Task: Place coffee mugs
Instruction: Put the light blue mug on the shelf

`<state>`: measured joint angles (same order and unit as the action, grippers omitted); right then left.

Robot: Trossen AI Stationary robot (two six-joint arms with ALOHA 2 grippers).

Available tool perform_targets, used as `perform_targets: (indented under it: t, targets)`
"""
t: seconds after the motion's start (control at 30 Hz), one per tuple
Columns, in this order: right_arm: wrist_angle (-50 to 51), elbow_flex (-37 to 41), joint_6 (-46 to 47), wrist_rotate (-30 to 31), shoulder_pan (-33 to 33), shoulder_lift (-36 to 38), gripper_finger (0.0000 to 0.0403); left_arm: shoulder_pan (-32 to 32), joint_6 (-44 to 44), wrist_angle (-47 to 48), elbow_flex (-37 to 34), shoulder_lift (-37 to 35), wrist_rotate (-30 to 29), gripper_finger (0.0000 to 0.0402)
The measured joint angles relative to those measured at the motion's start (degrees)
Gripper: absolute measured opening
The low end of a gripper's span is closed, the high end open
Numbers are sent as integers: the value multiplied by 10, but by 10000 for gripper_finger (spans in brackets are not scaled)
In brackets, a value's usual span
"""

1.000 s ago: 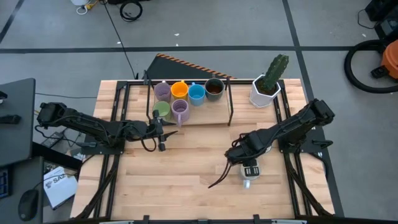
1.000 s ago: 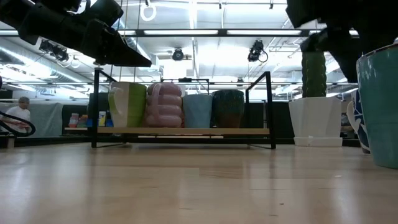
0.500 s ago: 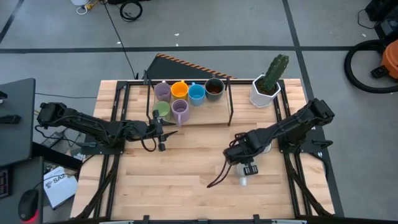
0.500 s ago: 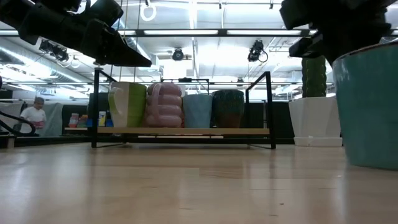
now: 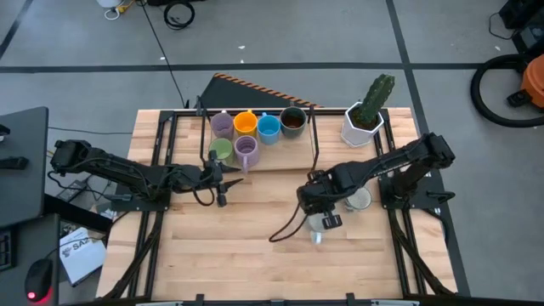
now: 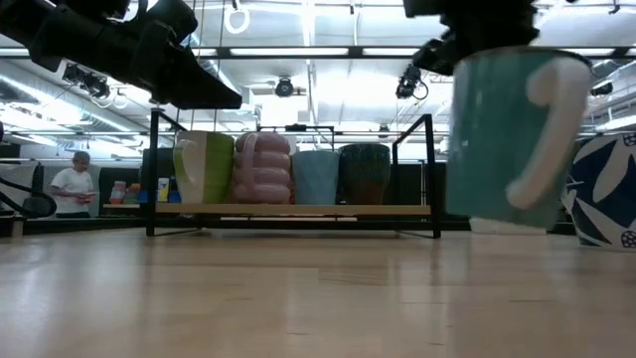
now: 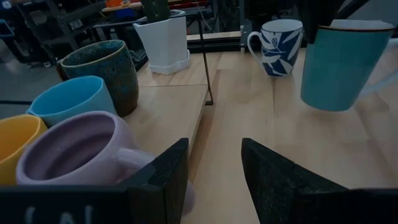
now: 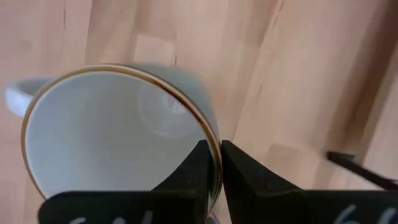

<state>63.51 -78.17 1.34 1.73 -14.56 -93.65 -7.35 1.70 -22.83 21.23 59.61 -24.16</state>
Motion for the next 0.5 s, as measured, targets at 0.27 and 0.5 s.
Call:
perform_targets:
  t: [0.27,0.5]
  targets:
    - [55,-101,-70,10,27,-72,34,0,-26,0,0,0,0,155]
    - [130,-239,-159,36,42,-154,36,0,-35,2,0,0,0,155]
